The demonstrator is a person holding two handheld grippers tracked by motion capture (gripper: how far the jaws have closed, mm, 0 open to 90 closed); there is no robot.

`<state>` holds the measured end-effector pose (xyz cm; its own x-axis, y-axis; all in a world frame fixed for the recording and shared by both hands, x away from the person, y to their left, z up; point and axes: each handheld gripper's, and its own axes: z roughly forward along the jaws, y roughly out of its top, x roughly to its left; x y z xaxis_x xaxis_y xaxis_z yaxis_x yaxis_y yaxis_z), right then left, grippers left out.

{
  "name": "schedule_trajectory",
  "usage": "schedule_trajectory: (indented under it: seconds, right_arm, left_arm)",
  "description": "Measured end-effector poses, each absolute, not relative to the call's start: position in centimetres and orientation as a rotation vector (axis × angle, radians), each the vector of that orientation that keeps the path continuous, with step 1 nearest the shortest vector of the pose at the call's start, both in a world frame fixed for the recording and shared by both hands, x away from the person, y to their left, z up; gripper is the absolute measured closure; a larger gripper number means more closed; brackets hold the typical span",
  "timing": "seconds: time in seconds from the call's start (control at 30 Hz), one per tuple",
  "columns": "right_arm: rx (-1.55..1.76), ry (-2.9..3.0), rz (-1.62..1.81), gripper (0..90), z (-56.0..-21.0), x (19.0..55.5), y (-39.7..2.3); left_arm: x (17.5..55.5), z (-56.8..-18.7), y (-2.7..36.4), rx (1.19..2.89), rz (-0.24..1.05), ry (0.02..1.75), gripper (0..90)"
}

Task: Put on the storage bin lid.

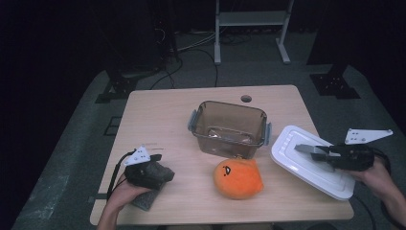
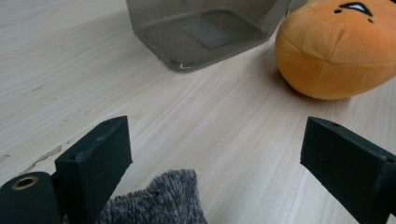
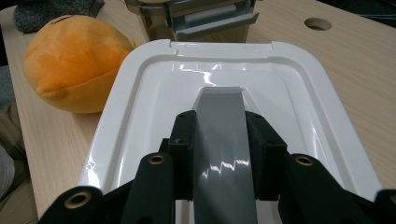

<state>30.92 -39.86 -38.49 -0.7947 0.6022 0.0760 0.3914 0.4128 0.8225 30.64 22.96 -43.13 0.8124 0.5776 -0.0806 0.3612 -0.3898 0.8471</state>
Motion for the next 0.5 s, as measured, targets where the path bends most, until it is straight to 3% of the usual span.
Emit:
schedule_trajectory:
  seconds: [0.5]
  right_arm:
    - [0.928,2.469,1.325,65.5,-42.1,31.2,-39.1]
  left_arm:
    - [30.6,-43.1,22.9,2.020,0.279,0.691,8.0]
